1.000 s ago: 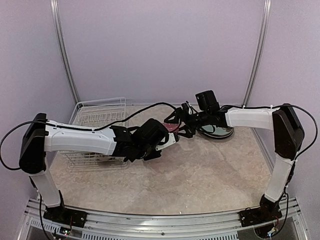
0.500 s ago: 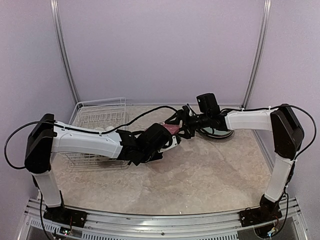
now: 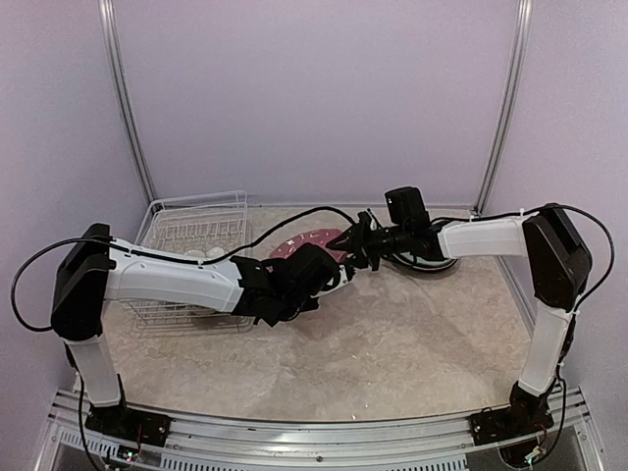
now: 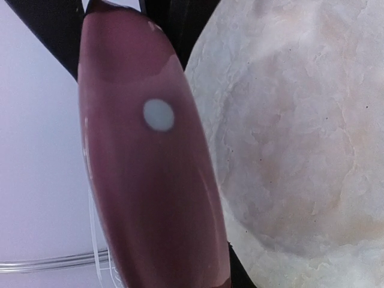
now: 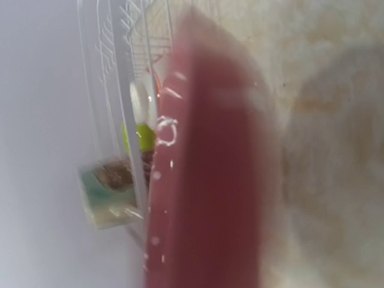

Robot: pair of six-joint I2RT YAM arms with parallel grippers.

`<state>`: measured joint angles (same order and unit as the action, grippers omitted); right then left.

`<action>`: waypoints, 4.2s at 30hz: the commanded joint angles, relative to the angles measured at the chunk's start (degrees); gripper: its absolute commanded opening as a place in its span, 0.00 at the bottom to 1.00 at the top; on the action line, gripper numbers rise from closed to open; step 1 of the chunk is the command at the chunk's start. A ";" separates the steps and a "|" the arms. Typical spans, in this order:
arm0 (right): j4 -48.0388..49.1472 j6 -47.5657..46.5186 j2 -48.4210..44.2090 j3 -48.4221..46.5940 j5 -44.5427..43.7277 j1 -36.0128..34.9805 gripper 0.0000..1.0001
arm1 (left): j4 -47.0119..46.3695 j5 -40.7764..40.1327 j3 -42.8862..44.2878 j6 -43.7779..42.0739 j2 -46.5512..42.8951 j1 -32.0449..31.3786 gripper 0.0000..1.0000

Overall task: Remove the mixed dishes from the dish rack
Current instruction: Pass from the left arm to the right, then place the plate with another plate.

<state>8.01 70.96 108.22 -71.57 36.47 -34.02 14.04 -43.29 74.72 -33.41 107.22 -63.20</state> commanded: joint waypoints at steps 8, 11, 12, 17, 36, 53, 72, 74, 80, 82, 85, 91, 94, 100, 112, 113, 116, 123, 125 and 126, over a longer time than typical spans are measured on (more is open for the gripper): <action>11.25 0.67 0.09 1.97 1.06 -0.25 0.00 | -5.10 -1.49 3.22 -0.40 0.02 -0.97 0.12; 12.24 0.50 -0.44 2.57 0.45 0.25 0.00 | -2.90 -1.01 4.20 1.55 -0.38 -1.01 0.41; 12.53 0.29 -0.63 2.86 0.21 0.47 0.00 | -2.16 -0.56 4.47 2.31 -0.71 -0.93 0.52; 12.51 -1.62 -1.76 3.58 -1.51 1.51 0.00 | 0.19 2.14 4.65 5.46 -2.54 -0.75 0.83; 6.50 -16.20 -14.98 13.38 -7.96 9.76 0.00 | 10.26 26.74 6.58 27.63 -20.15 12.99 0.98; 1.43 -19.60 -27.15 20.68 -6.97 26.87 0.00 | 8.59 52.78 4.35 56.32 -30.88 43.59 0.99; 6.71 -18.78 -14.31 14.63 3.93 40.83 0.00 | 6.74 65.05 3.83 65.57 -29.73 59.96 0.99; 7.11 -18.84 -12.52 13.32 4.17 40.95 0.00 | 6.78 65.40 4.02 65.55 -29.46 60.25 0.99; 9.75 -17.48 -7.52 11.10 5.48 41.21 0.00 | 6.96 65.80 4.20 65.40 -29.11 60.30 0.99; 10.86 -16.79 -5.95 10.46 6.23 41.21 0.00 | 7.13 66.13 4.44 65.40 -28.87 60.28 0.99; 11.61 -16.34 -3.94 9.37 6.89 41.23 0.00 | 7.30 66.68 4.68 65.49 -28.50 60.30 0.99; 12.42 -16.11 -1.41 7.70 7.36 41.18 0.00 | 7.79 66.73 5.00 65.32 -28.13 60.30 0.99; 12.84 -15.95 0.00 7.05 8.01 41.22 0.00 | 7.79 66.79 5.09 65.27 -28.16 60.38 0.99; 12.97 -16.17 2.45 6.03 9.03 41.22 0.05 | 7.84 66.98 5.17 65.31 -28.12 60.39 0.99; 0.27 -25.32 2.78 3.14 4.19 41.14 0.34 | 7.90 67.74 5.35 65.66 -27.85 60.36 0.99; -1.59 -26.67 2.54 2.72 3.29 41.14 0.38 | 7.93 67.81 5.35 65.66 -27.85 60.38 0.99; -6.47 -30.38 1.81 1.62 0.71 41.14 0.49 | 7.92 67.93 5.39 65.67 -28.09 60.39 0.99; -16.99 -38.63 0.41 -0.83 -5.61 40.74 0.65 | 8.06 68.31 5.66 65.47 -28.62 60.38 0.99; -19.17 -40.36 -0.16 -1.35 -7.78 40.46 0.68 | 8.10 68.64 5.72 65.49 -28.69 60.39 0.99; -20.19 -41.10 -0.20 -1.63 -8.69 40.25 0.69 | 8.09 68.68 5.78 65.48 -28.72 60.39 0.99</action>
<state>-5.67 36.25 111.15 -70.87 33.63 6.55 21.89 24.21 78.83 32.14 78.81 -3.29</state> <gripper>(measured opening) 0.669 0.990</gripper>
